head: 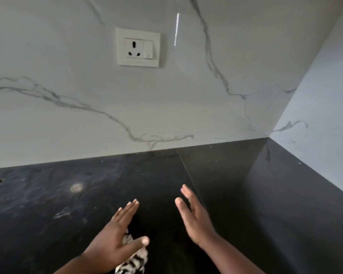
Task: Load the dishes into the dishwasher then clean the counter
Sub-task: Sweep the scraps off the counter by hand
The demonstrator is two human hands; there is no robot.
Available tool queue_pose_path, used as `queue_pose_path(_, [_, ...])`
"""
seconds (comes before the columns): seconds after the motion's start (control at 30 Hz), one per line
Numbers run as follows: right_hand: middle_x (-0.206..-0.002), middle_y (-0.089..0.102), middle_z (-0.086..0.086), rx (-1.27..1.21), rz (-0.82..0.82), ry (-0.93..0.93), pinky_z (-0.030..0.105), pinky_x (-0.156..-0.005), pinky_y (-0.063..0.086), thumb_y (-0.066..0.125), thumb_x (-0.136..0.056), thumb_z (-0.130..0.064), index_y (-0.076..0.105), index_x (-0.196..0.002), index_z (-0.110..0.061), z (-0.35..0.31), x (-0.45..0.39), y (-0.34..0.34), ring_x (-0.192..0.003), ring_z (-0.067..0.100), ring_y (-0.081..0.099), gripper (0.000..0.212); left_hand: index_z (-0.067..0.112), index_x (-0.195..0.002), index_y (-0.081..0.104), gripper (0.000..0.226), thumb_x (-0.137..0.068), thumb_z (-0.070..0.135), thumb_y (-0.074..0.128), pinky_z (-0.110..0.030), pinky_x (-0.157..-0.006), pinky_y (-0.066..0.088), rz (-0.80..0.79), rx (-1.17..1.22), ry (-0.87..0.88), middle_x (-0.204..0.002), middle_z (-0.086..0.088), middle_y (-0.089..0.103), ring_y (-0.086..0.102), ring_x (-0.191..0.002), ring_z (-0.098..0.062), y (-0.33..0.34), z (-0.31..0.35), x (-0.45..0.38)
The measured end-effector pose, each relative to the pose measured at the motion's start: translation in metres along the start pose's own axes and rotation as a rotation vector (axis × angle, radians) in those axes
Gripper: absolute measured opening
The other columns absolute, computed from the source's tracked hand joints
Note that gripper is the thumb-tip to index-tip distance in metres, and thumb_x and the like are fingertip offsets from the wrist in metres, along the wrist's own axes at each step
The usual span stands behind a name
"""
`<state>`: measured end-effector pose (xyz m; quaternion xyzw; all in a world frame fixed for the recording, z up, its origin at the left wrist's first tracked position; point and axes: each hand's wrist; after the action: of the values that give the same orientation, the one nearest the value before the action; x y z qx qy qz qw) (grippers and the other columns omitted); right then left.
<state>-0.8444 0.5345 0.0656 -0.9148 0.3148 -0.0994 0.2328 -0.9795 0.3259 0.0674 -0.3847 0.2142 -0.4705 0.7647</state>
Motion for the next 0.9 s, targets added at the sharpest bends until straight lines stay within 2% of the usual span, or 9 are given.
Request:
queue_pose_path(0.07, [-0.158,0.029,-0.005,0.269,0.036,-0.010,0.032,-0.120,0.019,0.022,-0.062,-0.097,0.027,-0.150,-0.037,0.023,-0.038,-0.051,-0.147,0.011,0.021,0.106,0.046,-0.147,-0.005,0.101,-0.065,0.096,0.028,-0.015,-0.114,-0.001,-0.041,-0.065,-0.027,-0.152,0.031,-0.013,-0.015,-0.140,0.011,-0.007,0.011,-0.030])
queue_pose_path(0.13, [-0.163,0.014,0.001,0.563,0.017,-0.016,0.033,-0.121,0.008,0.011,-0.063,-0.093,0.015,-0.155,-0.027,0.046,-0.081,-0.096,-0.150,0.018,0.007,0.113,0.045,-0.148,-0.009,0.100,-0.067,0.095,0.024,-0.021,-0.115,-0.002,-0.086,-0.183,-0.017,-0.153,0.028,-0.017,-0.018,-0.141,0.004,-0.007,0.024,-0.070])
queue_pose_path(0.23, [-0.164,-0.004,0.005,0.778,-0.008,0.013,0.037,-0.121,-0.001,0.012,-0.070,-0.090,-0.002,-0.157,-0.020,0.069,-0.137,-0.140,-0.150,0.022,-0.009,0.112,0.038,-0.150,-0.013,0.097,-0.077,0.088,0.025,-0.024,-0.117,-0.007,-0.160,-0.348,0.062,-0.156,0.018,-0.019,-0.022,-0.141,0.000,0.001,0.042,-0.132])
queue_pose_path(0.33, [-0.163,-0.015,0.005,0.827,-0.057,0.043,0.039,-0.121,-0.005,0.024,-0.077,-0.087,-0.011,-0.155,-0.017,0.082,-0.183,-0.160,-0.148,0.023,-0.016,0.110,0.028,-0.153,-0.013,0.098,-0.082,0.085,0.025,-0.025,-0.115,-0.014,-0.211,-0.484,0.151,-0.156,0.012,-0.022,-0.024,-0.143,-0.006,0.018,0.061,-0.183])
queue_pose_path(0.43, [-0.162,-0.016,0.004,0.871,-0.104,0.003,0.040,-0.121,-0.006,0.027,-0.076,-0.089,-0.012,-0.155,-0.016,0.088,-0.223,-0.163,-0.148,0.022,-0.017,0.114,0.022,-0.153,-0.013,0.101,-0.083,0.085,0.023,-0.027,-0.114,-0.017,-0.190,-0.569,0.182,-0.156,0.007,-0.023,-0.024,-0.144,-0.011,0.034,0.071,-0.231])
queue_pose_path(0.67, [-0.163,-0.014,0.005,0.973,-0.214,-0.073,0.042,-0.122,-0.005,0.018,-0.070,-0.094,-0.011,-0.155,-0.014,0.095,-0.284,-0.155,-0.149,0.020,-0.015,0.120,0.021,-0.149,-0.024,0.105,-0.077,0.089,0.011,-0.035,-0.118,-0.017,-0.186,-0.597,0.052,-0.154,0.005,-0.032,-0.033,-0.140,-0.011,0.059,0.056,-0.279])
queue_pose_path(0.9, [-0.162,-0.017,0.003,1.024,-0.345,-0.252,0.036,-0.122,-0.005,0.015,-0.089,-0.076,-0.012,-0.155,-0.015,0.090,-0.253,-0.144,-0.148,0.019,-0.017,0.094,0.017,-0.150,-0.021,0.104,-0.078,0.087,0.008,-0.035,-0.118,-0.016,-0.191,-0.604,0.027,-0.156,0.001,-0.029,-0.030,-0.141,-0.013,0.058,0.057,-0.274])
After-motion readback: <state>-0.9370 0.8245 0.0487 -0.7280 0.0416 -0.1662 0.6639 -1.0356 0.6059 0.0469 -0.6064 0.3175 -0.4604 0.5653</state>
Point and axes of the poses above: each hand's wrist, its own x-axis away from the middle knuckle, its own y-axis out of the palm, z = x × y
